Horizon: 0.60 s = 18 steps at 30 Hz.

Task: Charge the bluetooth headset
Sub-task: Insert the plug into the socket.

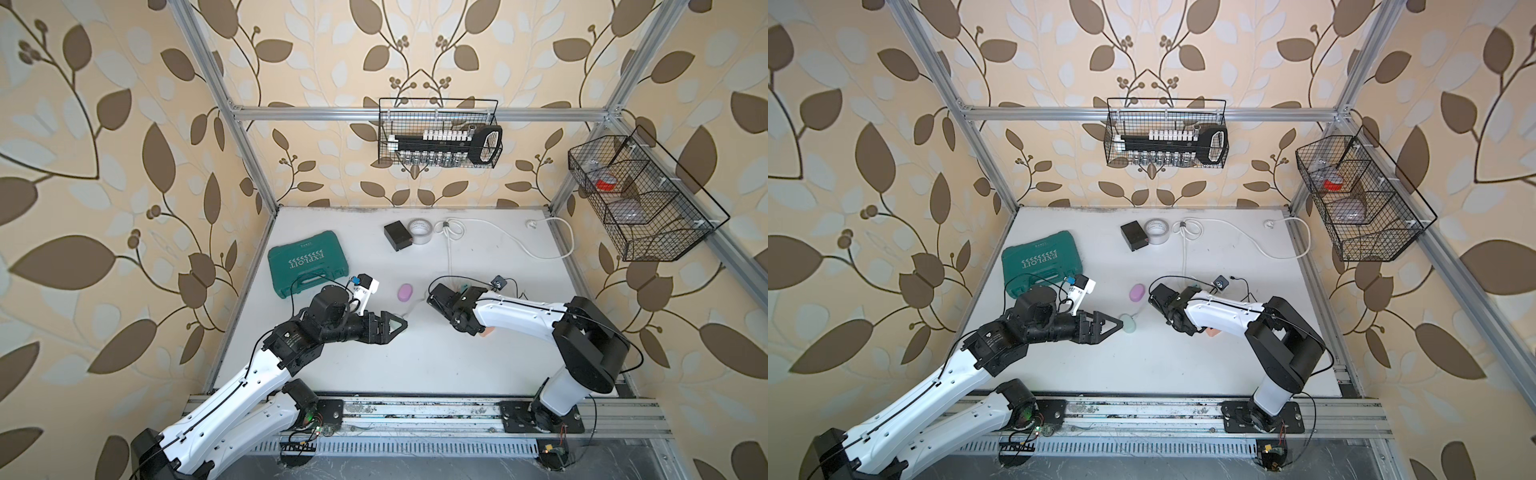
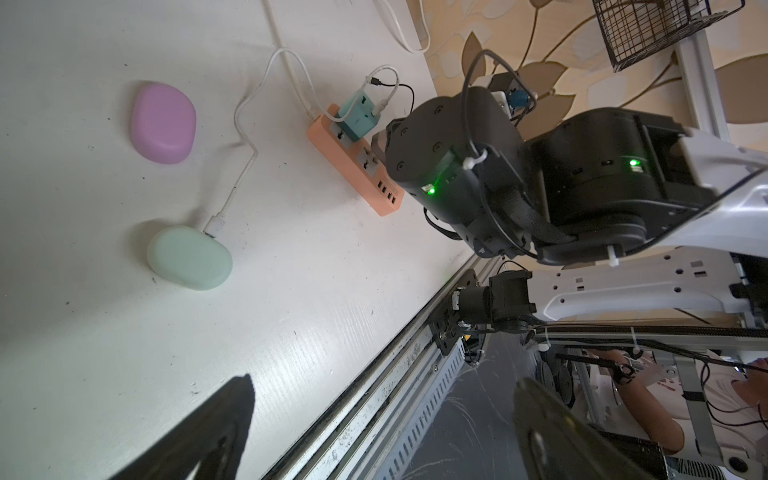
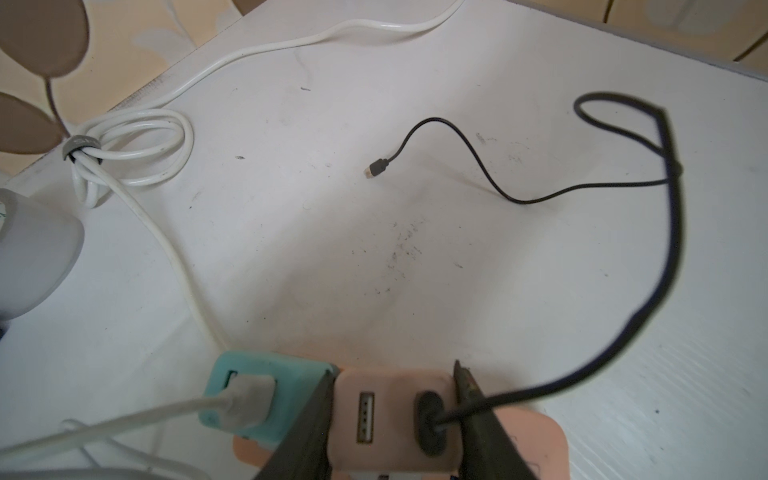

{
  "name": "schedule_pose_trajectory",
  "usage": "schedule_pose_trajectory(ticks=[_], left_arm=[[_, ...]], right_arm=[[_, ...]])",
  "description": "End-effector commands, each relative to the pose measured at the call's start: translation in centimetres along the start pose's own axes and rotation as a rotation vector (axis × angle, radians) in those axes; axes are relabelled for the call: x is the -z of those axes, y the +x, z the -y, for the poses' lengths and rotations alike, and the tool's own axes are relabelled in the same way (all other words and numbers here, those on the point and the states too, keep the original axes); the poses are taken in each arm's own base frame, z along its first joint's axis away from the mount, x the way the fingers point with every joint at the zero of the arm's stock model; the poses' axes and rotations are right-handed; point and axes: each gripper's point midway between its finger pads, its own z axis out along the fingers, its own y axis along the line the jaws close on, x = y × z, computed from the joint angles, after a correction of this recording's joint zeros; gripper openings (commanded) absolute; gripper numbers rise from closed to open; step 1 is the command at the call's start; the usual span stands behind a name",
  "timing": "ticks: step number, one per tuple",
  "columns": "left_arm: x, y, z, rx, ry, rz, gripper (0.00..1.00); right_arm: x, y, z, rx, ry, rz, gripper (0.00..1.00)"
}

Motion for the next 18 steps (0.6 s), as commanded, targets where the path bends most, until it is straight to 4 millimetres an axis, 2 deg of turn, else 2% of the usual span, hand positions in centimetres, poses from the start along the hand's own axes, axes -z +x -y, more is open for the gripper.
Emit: schedule_pose_trajectory(ticks=[1,11,18], left_arm=[[0.4,-0.3,0.4,-0.019,0.024,0.016,0.99],[0.4,-0.2,0.4,-0.018,0.030,0.016,0.99],[0.3,-0.2,0.4,-0.015,0.030,0.010,0.99]], right_arm=[[-0.1,0.1,1.7,0.106,0.116,-0.008,0.16],[-0.2,0.8,1.7,0.155,0.130,0.046,0.16],[-0.4,2.5,1.8,0.042,0.121,-0.031,0.16]])
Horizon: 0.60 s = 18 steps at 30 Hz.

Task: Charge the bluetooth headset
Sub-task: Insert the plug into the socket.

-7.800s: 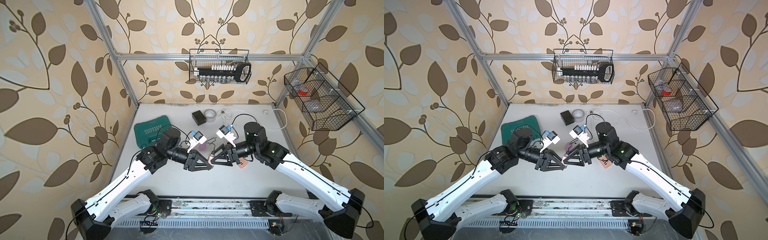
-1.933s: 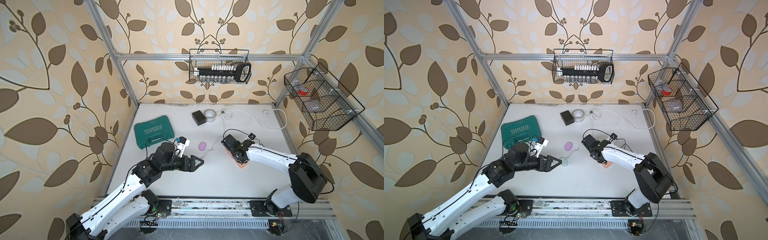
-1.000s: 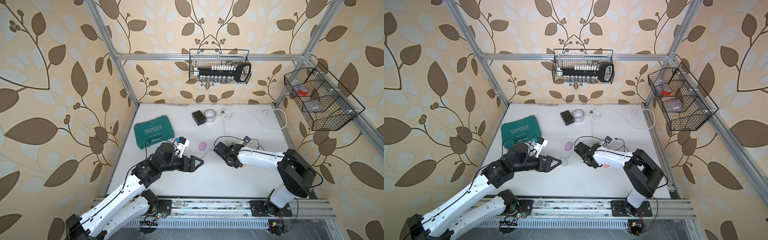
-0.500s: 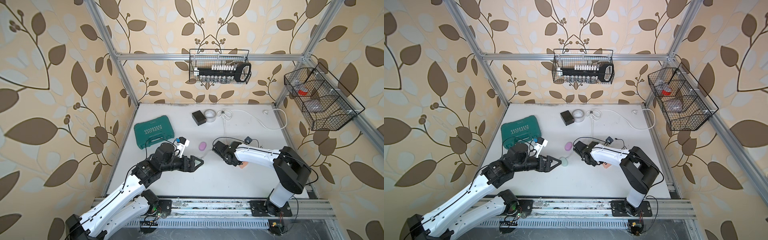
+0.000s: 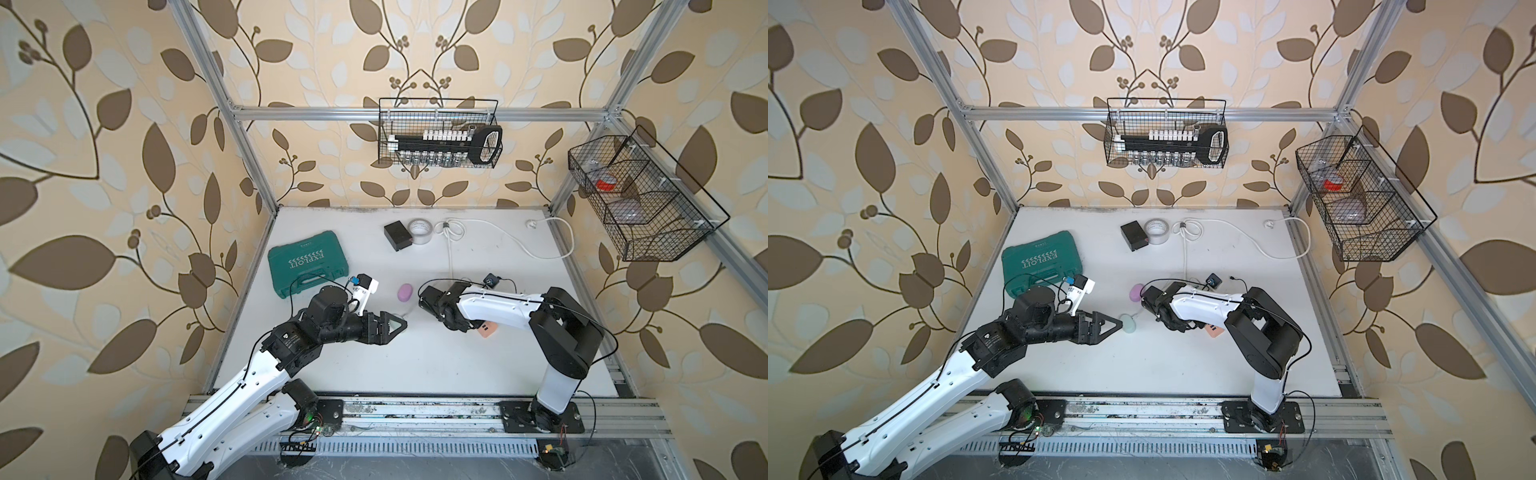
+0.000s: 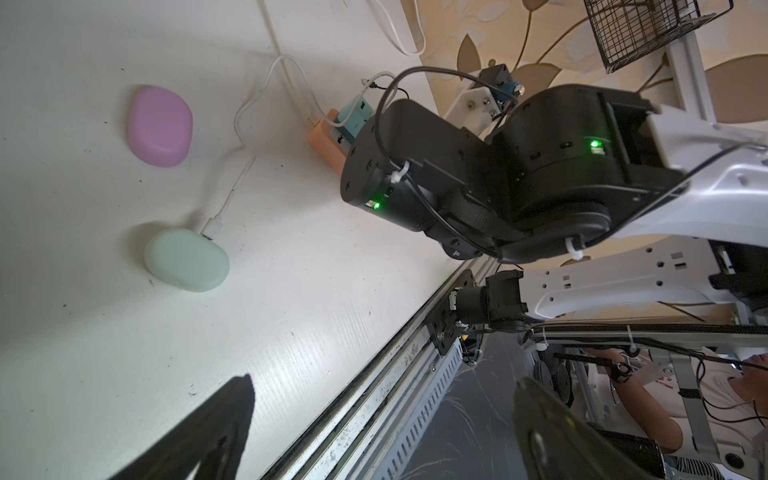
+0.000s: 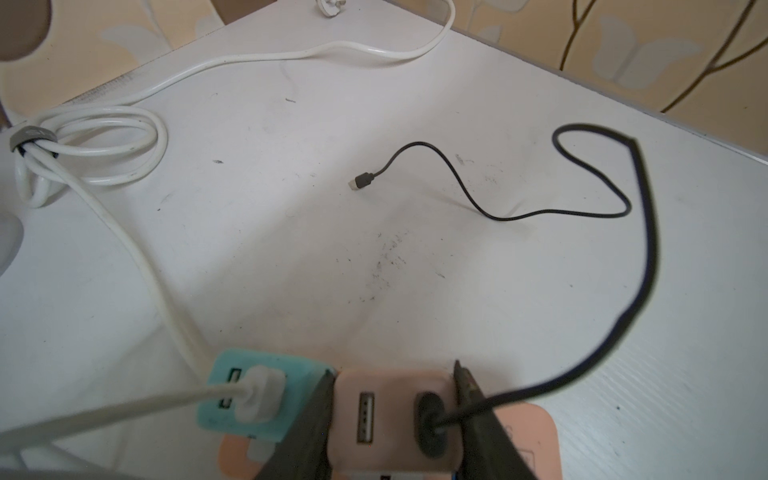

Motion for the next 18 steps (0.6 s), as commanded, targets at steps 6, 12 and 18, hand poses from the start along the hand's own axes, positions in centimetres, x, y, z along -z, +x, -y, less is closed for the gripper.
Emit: schedule_pose_trajectory(ticks=[6,12,18], left_arm=[[0.2,-0.2,0.2,-0.012,0.021,0.009,0.99],[0.0,-0.2,0.3,-0.012,0.028,0.004,0.99],[0.3,-0.1,0.2,-0.012,0.027,0.013,0.99]], right_arm=[[-0.9,2.3,2.0,-0.077,0.059,-0.166,0.15],[-0.8,1.8,1.9,-0.007,0.092,-0.135,0.13],[-1.2,3.2,2.7,0.157,0.153,-0.077,0.12]])
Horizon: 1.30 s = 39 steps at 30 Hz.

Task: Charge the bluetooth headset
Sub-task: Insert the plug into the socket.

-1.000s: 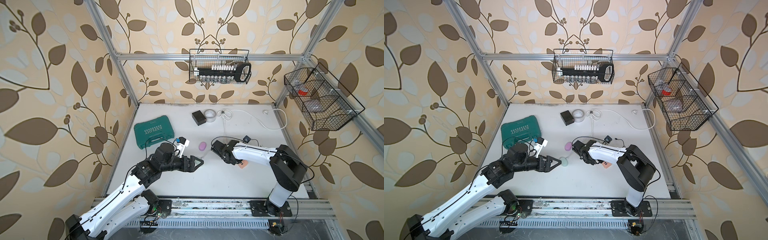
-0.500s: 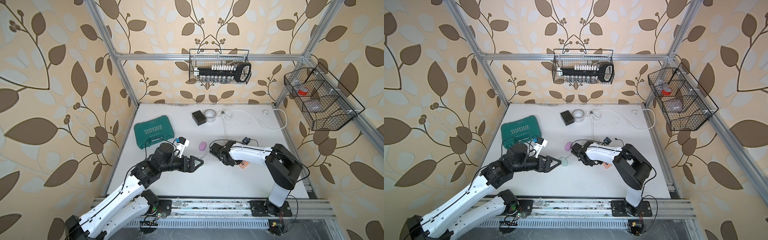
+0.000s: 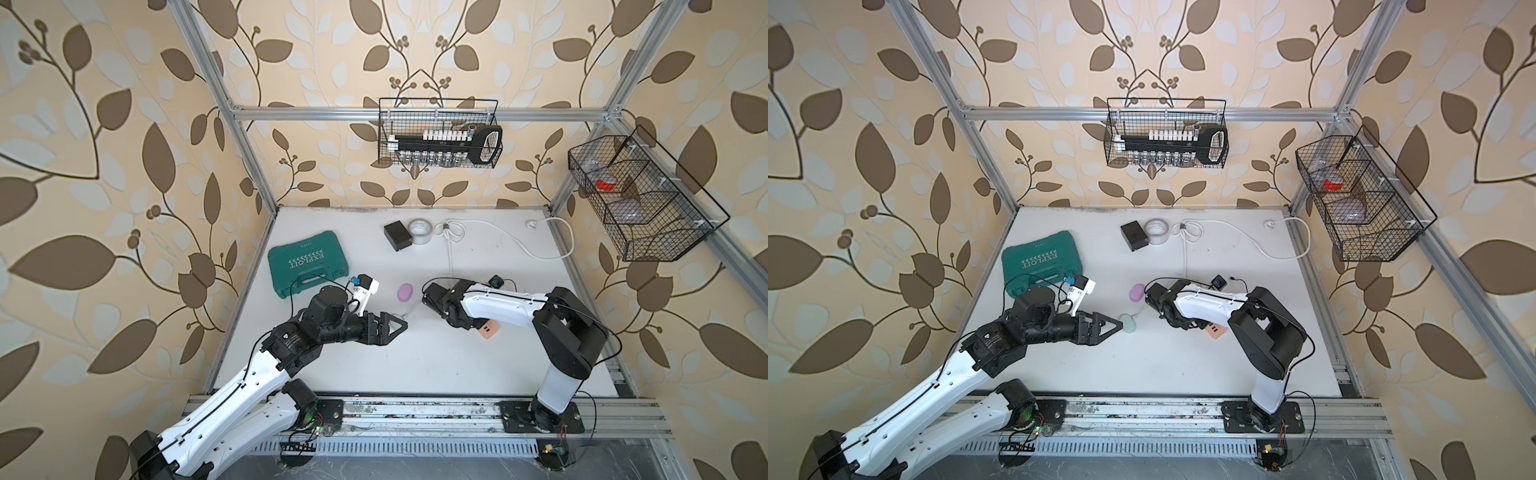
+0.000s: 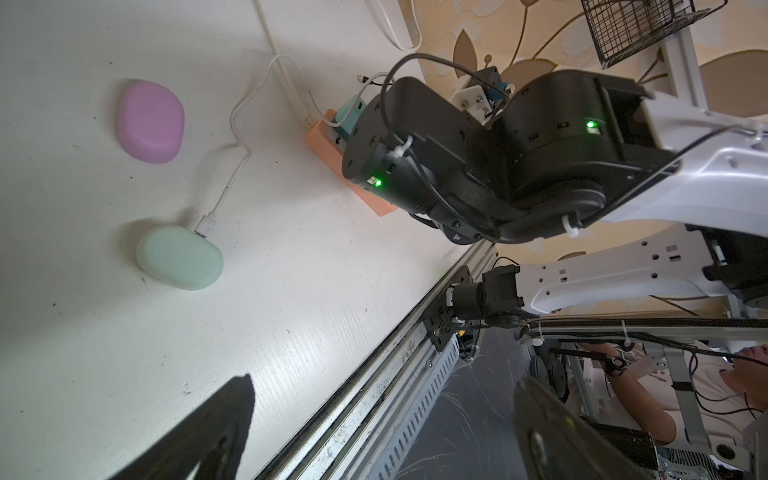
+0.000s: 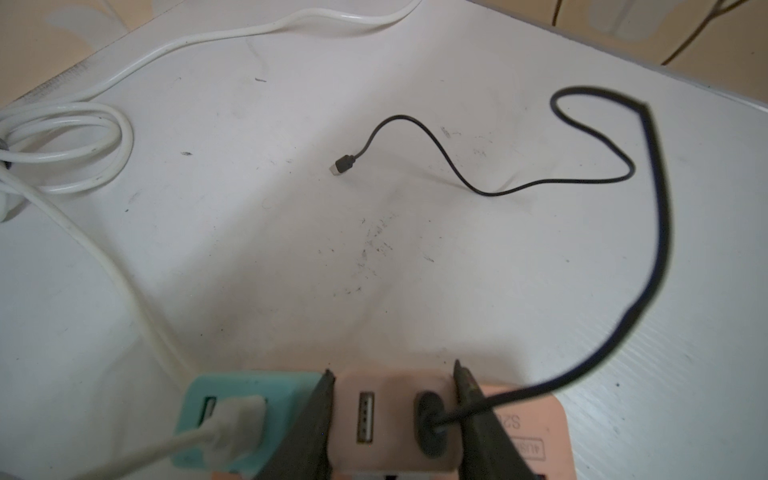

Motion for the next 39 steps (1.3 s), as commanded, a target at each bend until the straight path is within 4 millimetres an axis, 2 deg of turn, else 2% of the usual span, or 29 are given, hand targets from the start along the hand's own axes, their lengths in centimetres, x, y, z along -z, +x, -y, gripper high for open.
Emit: schedule_pose_trajectory(ticks=[1,5,10,17,23,24,26,29,33,39], left_arm=[[0.2,-0.3,0.1,-0.012,0.016,0.021,0.99],[0.2,-0.3,0.1,-0.012,0.017,0.016,0.99],[0.0,-0.3,0.1,-0.009,0.017,0.013,0.99],[-0.2,-0.3,0.1,-0.010,0.017,0.005,0.99],[-0.1,-0.3,0.1,-0.009,0.014,0.005,0.99],[-0.2,-0.3,0.0,-0.009,0.015,0.004,0.99],[-0.3,-0.2,0.0,-0.003,0.016,-0.002,0.99],[-0.4,-0.2,0.0,-0.003,0.018,-0.006,0.99],[-0.4,-0.2,0.0,-0.003,0.018,-0.005,0.99],[-0.5,-0.2,0.0,-0.003,0.021,-0.007,0.99]], right_arm=[[-0.8,2.8,2.4,0.164,0.126,-0.027,0.11],[-1.8,4.9,3.1,0.171,0.117,-0.064,0.10],[-1.8,6.9,3.6,0.079,0.082,-0.131,0.10],[-1.6,7.3,3.2,0.052,0.061,-0.191,0.10],[-2.4,8.2,4.4,0.074,0.098,-0.207,0.12],[-2.3,7.9,4.2,0.086,0.094,-0.197,0.16],[-1.9,6.9,3.6,0.090,0.079,-0.174,0.32],[-1.1,5.4,2.8,0.099,0.049,-0.146,0.43],[-0.1,3.4,2.4,0.087,0.013,-0.102,0.65],[1.8,0.6,2.3,0.092,-0.040,-0.035,0.79]])
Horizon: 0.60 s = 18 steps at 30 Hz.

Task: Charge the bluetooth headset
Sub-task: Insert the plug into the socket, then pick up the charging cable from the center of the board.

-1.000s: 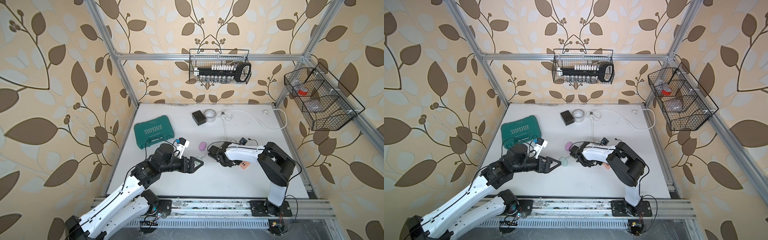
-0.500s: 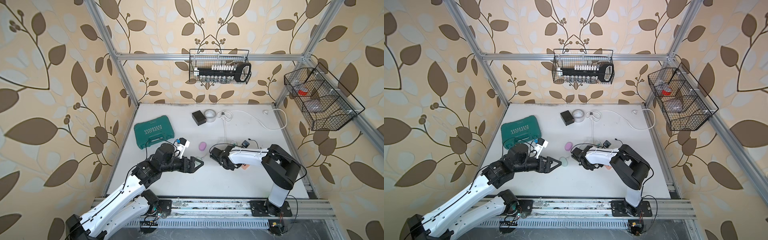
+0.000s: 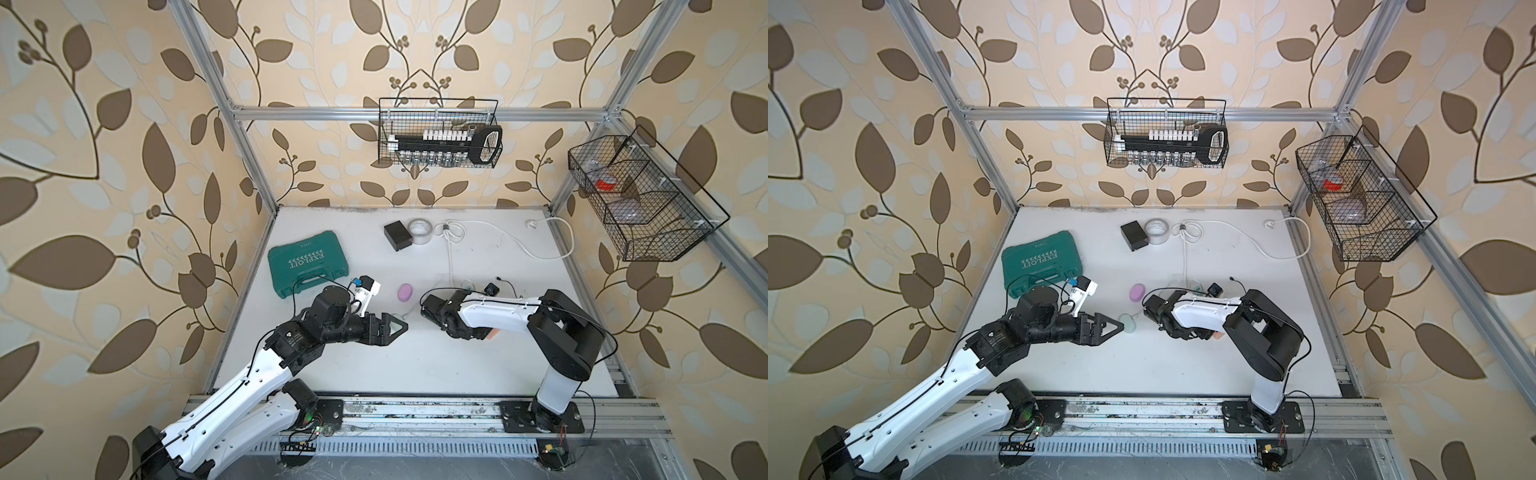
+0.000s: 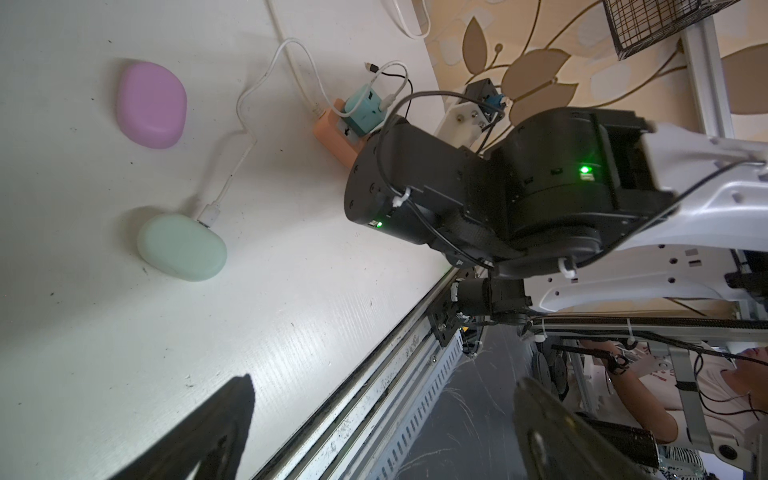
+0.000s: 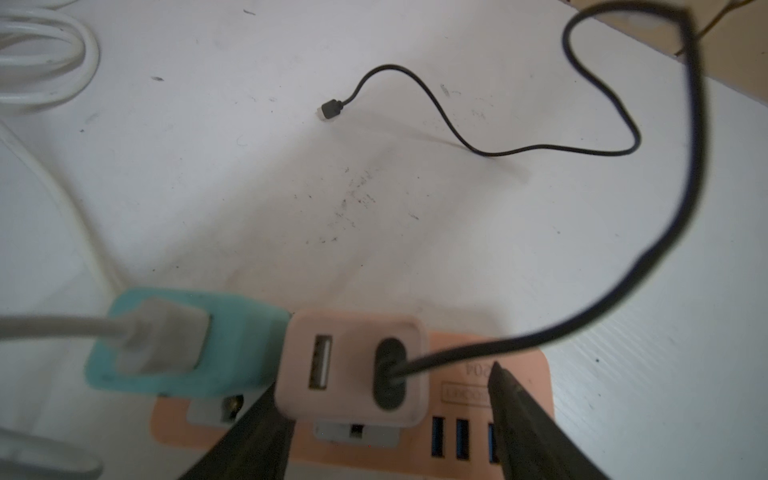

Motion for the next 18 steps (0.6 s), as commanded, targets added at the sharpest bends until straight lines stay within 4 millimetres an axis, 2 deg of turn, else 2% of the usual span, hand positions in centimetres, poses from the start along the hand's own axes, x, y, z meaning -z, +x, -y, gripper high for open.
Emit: schedule_pose_trajectory(ticks=[1,3,7,13,15,18], left_arm=[[0.1,-0.7,0.6,-0.018,0.032,0.020,0.99],[0.1,-0.6,0.5,-0.017,0.028,0.020,0.99],[0.1,-0.8,0.5,-0.020,0.021,0.025,0.99],[0.1,-1.0,0.3,-0.024,0.004,0.032,0.99],[0.3,-1.2,0.2,-0.028,-0.008,0.038,0.99],[0.5,-1.6,0.1,-0.034,-0.027,0.051,0.99]], right_arm=[[1.6,-1.9,0.7,0.046,-0.009,0.041,0.83],[2.7,-2.8,0.8,0.067,-0.020,0.059,0.88],[5.0,-3.3,0.8,0.163,-0.085,0.023,0.90],[7.6,-2.8,4.6,0.265,-0.144,-0.054,0.90],[8.7,-3.9,5.8,0.288,-0.190,-0.042,0.88],[11.1,-6.5,5.8,0.356,-0.340,-0.011,0.78]])
